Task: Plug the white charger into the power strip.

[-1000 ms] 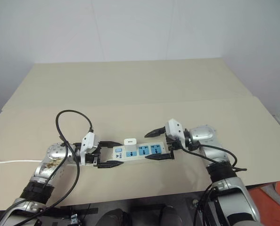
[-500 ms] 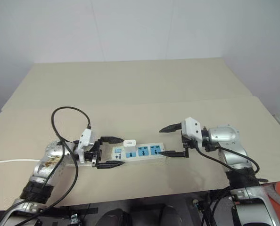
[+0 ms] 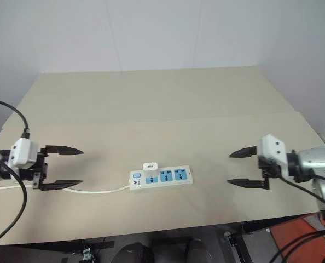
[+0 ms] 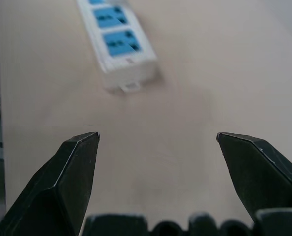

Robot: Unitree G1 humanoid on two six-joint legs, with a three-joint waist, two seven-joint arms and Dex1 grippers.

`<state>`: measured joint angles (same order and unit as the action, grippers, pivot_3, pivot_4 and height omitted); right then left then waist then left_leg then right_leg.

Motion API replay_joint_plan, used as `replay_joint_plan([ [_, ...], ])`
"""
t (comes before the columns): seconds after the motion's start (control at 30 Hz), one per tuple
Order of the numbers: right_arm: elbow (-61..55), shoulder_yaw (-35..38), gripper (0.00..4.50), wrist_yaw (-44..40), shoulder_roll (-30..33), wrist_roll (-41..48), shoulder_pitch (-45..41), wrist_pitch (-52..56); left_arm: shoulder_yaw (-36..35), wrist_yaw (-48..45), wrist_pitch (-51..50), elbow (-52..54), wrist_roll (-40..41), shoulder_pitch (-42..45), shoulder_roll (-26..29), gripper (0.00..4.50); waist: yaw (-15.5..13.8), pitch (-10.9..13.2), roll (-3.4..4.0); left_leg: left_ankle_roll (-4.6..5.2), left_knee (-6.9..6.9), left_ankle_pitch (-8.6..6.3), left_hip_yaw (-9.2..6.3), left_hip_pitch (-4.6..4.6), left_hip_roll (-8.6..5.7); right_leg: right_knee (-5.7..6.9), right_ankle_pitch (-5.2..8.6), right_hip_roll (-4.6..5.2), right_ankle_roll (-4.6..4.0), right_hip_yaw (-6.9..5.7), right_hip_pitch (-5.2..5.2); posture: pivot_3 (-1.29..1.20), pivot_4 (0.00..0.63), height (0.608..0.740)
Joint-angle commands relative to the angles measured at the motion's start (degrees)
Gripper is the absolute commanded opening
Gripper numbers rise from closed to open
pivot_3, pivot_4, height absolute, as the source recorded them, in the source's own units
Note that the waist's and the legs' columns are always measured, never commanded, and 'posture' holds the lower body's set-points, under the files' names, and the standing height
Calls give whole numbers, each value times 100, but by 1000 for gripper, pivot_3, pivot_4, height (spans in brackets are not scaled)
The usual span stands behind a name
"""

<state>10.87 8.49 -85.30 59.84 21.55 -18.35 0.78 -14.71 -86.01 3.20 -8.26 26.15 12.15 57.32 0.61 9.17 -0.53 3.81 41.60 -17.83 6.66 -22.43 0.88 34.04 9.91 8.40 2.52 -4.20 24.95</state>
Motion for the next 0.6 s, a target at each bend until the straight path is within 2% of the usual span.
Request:
replay_joint_plan([
  [0.03,-1,368,4500,-190,235,139,-17,-211,-181,141,143,132,60,98,-23,4472,3,1,-2,0,0,0,0,0,1,0,0,-1,0,0,0,0,150,740],
  [0.2,-88,437,4500,-108,281,109,30,-219,-60,430,118,483,-9,-9,-191,4472,8,1,-2,-1,1,1,2,1,1,3,0,-1,1,2,-1,0,150,740],
  [0.6,-1099,561,4500,408,139,285,838,190,-44,478,-489,1132,250,-492,-203,4472,2,2,-2,-4,0,2,4,9,2,4,1,-2,3,7,-6,0,150,740],
])
